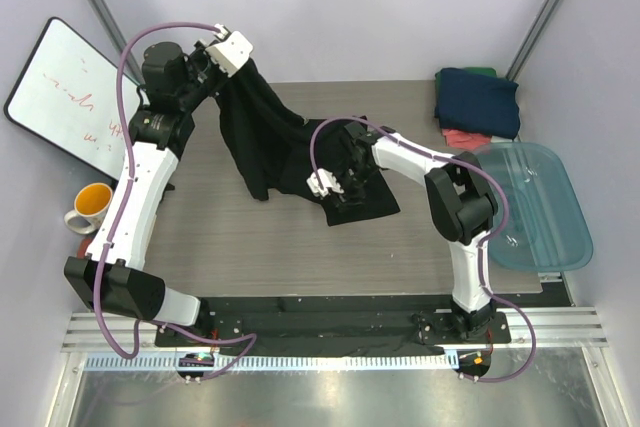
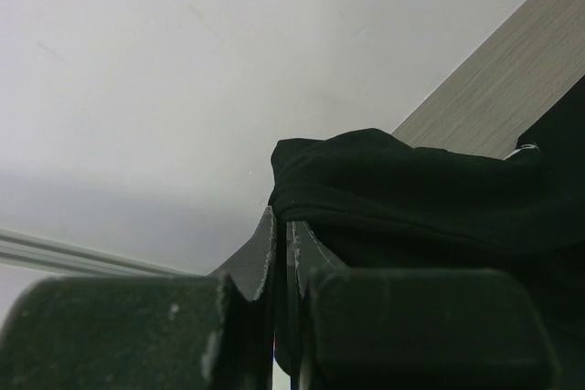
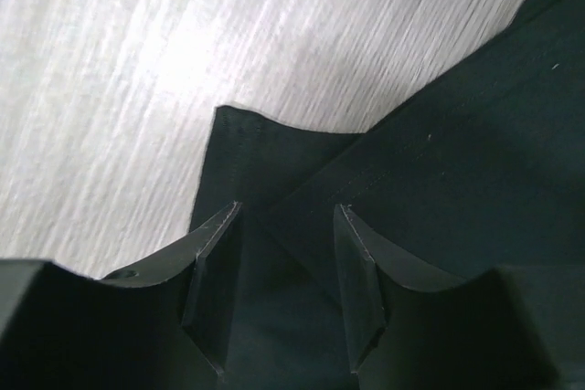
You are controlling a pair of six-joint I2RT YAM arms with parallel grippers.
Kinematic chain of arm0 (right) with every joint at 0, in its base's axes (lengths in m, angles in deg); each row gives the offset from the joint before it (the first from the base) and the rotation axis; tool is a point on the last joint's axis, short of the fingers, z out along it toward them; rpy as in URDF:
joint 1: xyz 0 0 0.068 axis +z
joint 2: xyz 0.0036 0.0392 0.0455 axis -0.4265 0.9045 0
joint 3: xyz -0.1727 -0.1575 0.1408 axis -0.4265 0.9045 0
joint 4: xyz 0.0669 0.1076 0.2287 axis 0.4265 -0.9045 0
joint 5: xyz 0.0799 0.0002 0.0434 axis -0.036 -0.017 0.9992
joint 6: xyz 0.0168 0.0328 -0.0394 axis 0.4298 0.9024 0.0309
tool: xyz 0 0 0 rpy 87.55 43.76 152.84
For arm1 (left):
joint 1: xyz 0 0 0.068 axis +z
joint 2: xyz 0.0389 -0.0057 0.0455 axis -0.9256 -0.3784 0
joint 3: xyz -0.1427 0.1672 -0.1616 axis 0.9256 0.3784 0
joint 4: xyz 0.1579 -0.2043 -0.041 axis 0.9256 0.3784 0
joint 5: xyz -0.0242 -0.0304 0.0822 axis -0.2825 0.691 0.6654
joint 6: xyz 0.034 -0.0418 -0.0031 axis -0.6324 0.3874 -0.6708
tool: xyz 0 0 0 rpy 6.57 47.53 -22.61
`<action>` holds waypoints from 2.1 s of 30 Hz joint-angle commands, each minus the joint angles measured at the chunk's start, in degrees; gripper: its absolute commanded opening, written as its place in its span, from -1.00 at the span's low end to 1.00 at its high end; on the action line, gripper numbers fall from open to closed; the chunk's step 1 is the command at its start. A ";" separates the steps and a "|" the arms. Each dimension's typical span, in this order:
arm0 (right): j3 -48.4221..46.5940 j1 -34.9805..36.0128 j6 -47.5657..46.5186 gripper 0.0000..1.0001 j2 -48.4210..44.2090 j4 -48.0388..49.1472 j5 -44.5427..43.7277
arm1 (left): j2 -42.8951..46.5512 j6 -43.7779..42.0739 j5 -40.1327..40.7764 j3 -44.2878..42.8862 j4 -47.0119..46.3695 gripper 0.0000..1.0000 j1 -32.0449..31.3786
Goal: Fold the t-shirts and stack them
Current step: Flatten out the tshirt
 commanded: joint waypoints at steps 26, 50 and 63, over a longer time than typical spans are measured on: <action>1.35 -0.43 6.10 -0.98 1.14 6.83 -3.72 | 0.24 1.03 0.52 -1.07 -6.19 -0.99 -0.07; -11.66 -0.52 3.91 -0.98 -5.10 -4.33 -5.74 | -0.46 1.82 -0.18 -2.56 -7.68 -0.99 -0.15; -14.04 -1.31 4.86 -0.71 -4.05 -6.18 -5.39 | -1.87 2.09 -0.36 -3.88 -8.47 -0.99 -0.33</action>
